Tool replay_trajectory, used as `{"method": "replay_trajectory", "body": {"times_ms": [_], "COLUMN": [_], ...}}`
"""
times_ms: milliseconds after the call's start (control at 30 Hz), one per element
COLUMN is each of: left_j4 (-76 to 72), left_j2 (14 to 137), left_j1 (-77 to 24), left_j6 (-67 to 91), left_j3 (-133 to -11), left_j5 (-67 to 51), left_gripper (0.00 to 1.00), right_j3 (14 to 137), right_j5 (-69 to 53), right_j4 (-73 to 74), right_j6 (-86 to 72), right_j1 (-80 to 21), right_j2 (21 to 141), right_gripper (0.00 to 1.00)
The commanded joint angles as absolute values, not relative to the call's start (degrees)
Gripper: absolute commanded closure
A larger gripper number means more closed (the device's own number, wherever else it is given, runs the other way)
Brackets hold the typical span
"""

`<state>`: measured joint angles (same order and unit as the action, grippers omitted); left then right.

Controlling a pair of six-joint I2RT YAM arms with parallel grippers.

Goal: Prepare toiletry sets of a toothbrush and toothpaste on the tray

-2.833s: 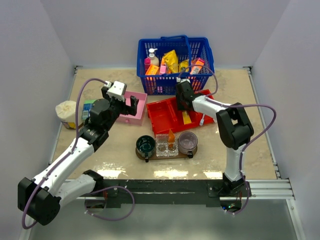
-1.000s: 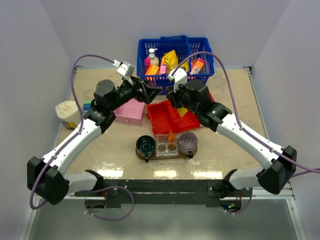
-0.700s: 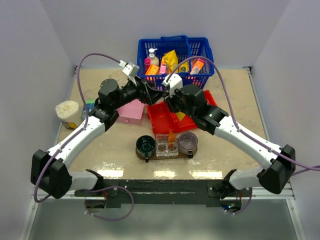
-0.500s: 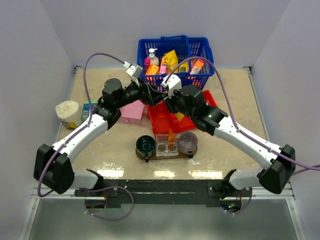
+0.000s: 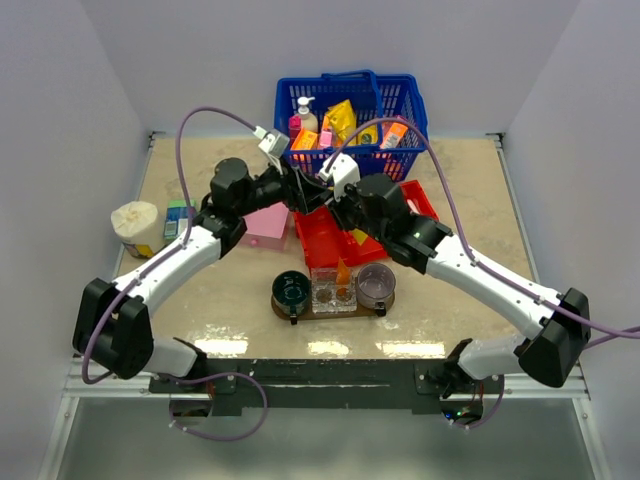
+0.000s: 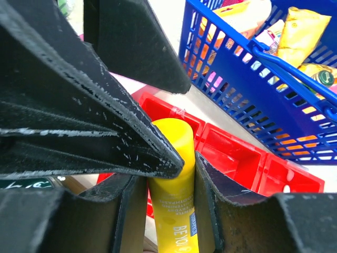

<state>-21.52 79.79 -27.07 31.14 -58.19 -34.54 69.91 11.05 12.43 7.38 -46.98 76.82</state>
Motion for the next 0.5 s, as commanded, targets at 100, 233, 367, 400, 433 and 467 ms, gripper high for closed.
{"method": "replay_trajectory", "body": {"times_ms": [100,233,367,400,433,467], "left_j4": [-22.1,-23.1,-24.2,-24.3,-24.4,-24.5], "left_j2": [81.0,81.8,82.8,82.9,83.0,83.1], "left_j1": [-28.8,-29.4,-29.7,-29.9,-29.9,-30.0], "left_j6": [33.3,34.7,35.8,36.0,36.2,36.2], "left_j3": [-57.1,-57.2,-57.2,-57.2,-57.3,-57.3], "left_j5": [-39.7,-41.6,-43.6,-44.1,-44.4,-44.5], "left_gripper": [0.32,0.41,0.51,0.53,0.58,0.59], "right_j3": [70.2,70.5,70.1,70.1,70.0,69.9], "right_j5": [14.9,15.3,16.0,16.2,16.9,17.0], "right_j4": [6.1,5.5,4.4,4.1,3.7,3.4], "right_j6": [9.1,9.4,9.5,9.6,9.7,9.8], "right_j1": [-47.1,-47.1,-47.1,-47.1,-47.0,-47.1], "right_j2": [75.1,75.8,76.3,76.6,76.7,76.7], "right_gripper": [0.87,0.87,0.87,0.87,0.87,0.87]}}
